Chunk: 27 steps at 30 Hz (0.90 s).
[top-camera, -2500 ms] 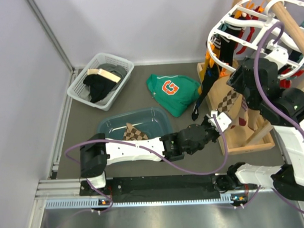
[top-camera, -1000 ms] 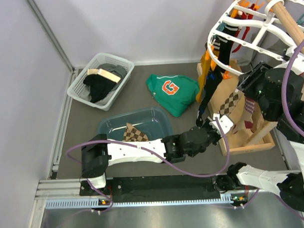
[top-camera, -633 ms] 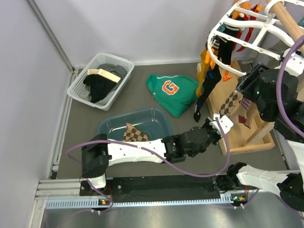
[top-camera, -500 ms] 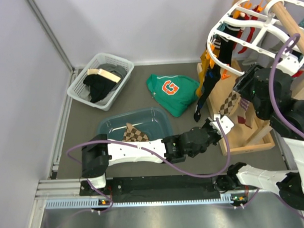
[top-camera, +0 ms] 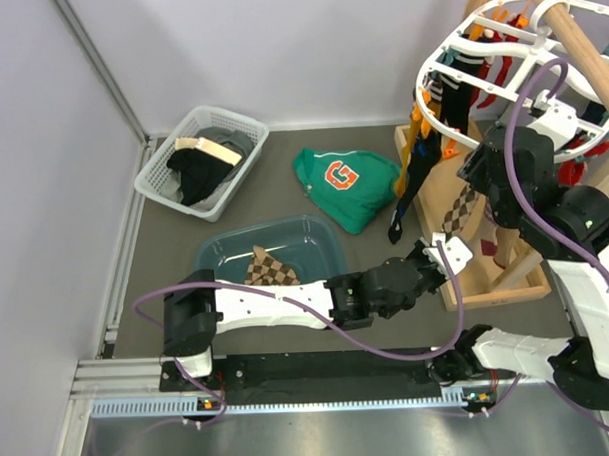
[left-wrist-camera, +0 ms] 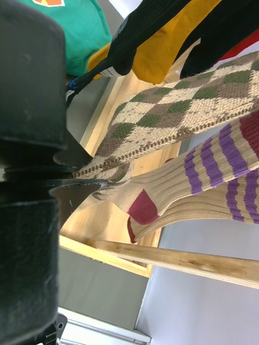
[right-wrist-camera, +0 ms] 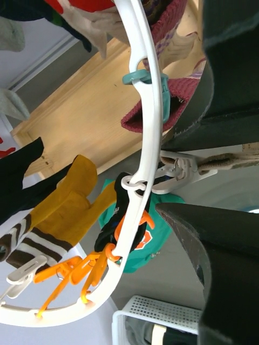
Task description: Remove the socks clipped to the hanger
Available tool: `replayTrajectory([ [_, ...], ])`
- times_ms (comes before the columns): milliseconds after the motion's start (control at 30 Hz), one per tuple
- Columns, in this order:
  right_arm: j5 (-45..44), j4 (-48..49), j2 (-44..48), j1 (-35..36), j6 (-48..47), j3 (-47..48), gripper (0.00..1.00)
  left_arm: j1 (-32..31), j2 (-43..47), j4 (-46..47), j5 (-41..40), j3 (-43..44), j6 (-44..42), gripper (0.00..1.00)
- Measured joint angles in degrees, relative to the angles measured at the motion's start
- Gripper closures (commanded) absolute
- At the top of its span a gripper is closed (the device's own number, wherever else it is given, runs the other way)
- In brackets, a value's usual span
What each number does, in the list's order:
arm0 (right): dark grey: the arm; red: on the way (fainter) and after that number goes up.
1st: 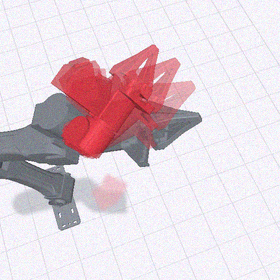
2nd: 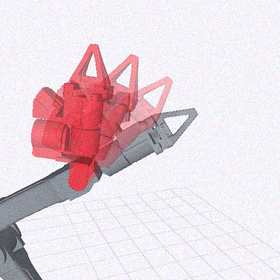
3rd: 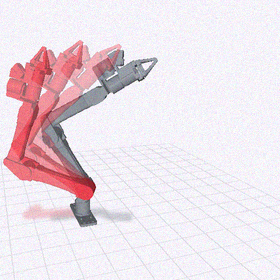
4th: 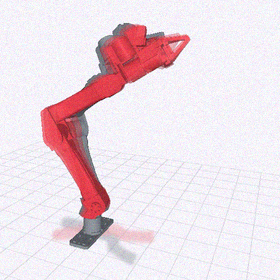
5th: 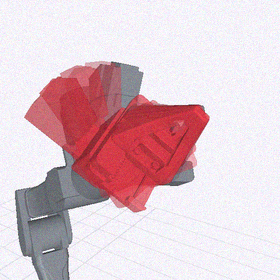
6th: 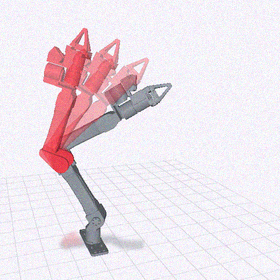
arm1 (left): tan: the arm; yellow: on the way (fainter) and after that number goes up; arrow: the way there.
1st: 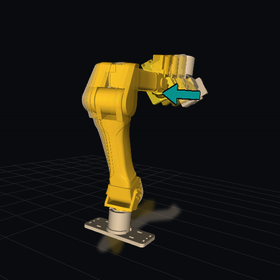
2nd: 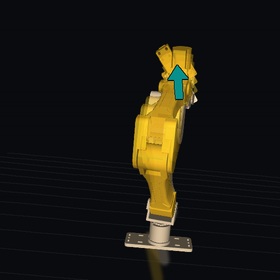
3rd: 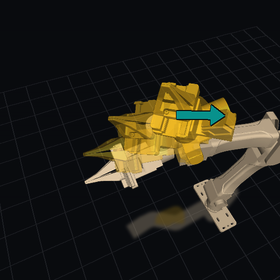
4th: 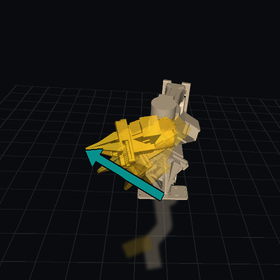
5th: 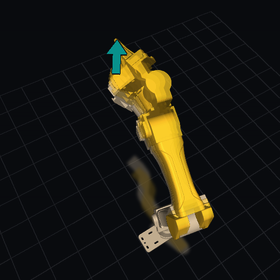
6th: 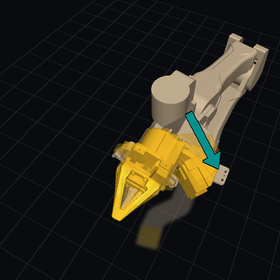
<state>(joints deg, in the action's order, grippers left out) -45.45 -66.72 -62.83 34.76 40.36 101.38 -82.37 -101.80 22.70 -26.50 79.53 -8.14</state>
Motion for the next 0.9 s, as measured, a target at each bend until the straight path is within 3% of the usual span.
replayTrajectory([
  [133, -1.20, 0.02, -0.11, 0.00, -0.02, -0.15, 0.98, -0.04, 0.00, -0.02, -0.24, 0.00, -0.22, 1.00],
  [167, -1.51, 0.07, -0.11, 0.00, -0.04, -0.15, 1.00, -0.11, 0.00, -0.02, -0.28, 0.00, -0.24, 1.00],
  [367, -2.32, 1.07, 0.24, -0.02, -0.79, -0.31, 1.00, -0.52, 0.28, 0.74, -1.49, -1.33, 0.04, 1.00],
  [533, -1.51, 2.75, 2.10, -0.02, -2.23, -2.03, 1.00, -0.55, 4.15, -0.35, -4.55, -9.16, 2.54, 1.00],
  [700, -0.31, 4.96, 4.35, -0.02, -3.52, -3.56, 1.00, 0.07, 14.51, -6.95, -8.83, -17.94, 7.17, 1.00],
  [900, 0.37, 7.87, 7.69, -0.02, -5.18, -7.02, 1.00, 4.48, 33.68, -16.48, -13.22, -28.96, 18.10, 1.00],
])
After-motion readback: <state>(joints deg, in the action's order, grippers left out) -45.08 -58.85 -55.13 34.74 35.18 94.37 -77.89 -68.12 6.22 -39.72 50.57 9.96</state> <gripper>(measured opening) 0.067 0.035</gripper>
